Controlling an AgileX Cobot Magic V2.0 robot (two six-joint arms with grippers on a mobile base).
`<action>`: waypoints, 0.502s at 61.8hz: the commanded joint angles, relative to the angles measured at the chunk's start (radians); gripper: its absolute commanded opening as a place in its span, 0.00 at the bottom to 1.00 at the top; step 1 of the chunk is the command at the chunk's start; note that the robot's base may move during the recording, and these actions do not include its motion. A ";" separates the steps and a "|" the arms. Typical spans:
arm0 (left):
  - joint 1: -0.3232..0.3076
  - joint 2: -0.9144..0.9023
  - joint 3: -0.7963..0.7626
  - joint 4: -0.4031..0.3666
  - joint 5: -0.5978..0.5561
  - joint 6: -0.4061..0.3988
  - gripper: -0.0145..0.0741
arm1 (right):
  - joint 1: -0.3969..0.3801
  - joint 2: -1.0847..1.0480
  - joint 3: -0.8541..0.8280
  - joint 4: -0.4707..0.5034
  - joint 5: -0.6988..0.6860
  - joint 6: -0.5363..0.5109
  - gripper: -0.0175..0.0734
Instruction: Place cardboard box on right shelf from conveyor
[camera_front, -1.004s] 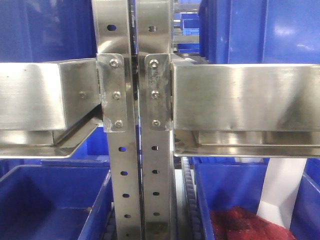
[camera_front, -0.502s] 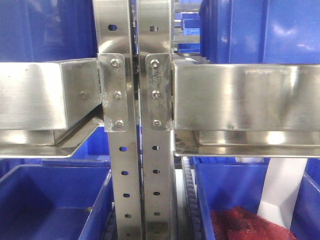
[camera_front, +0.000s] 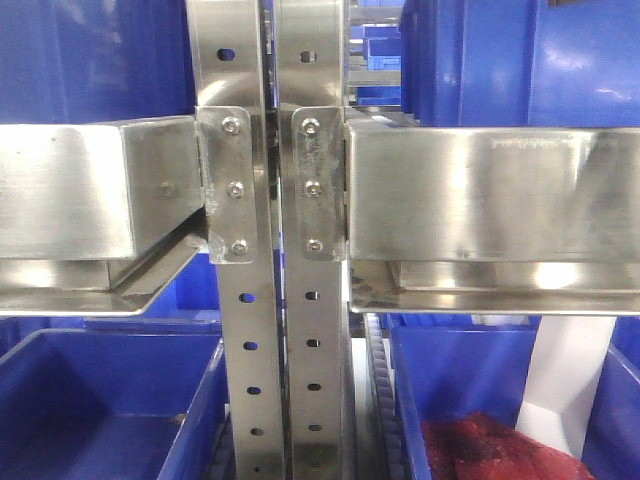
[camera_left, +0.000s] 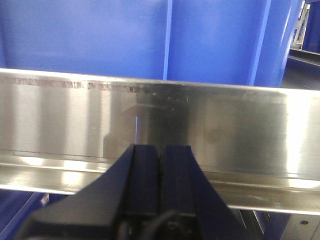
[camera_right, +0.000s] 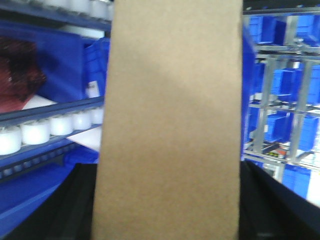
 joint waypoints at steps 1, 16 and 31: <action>-0.001 -0.015 0.010 -0.006 -0.087 0.000 0.03 | -0.036 0.009 -0.034 0.007 -0.085 -0.024 0.41; -0.001 -0.015 0.010 -0.006 -0.087 0.000 0.03 | -0.169 0.077 0.009 0.041 -0.146 -0.024 0.40; -0.001 -0.015 0.010 -0.006 -0.087 0.000 0.03 | -0.211 0.176 0.099 0.069 -0.320 -0.025 0.40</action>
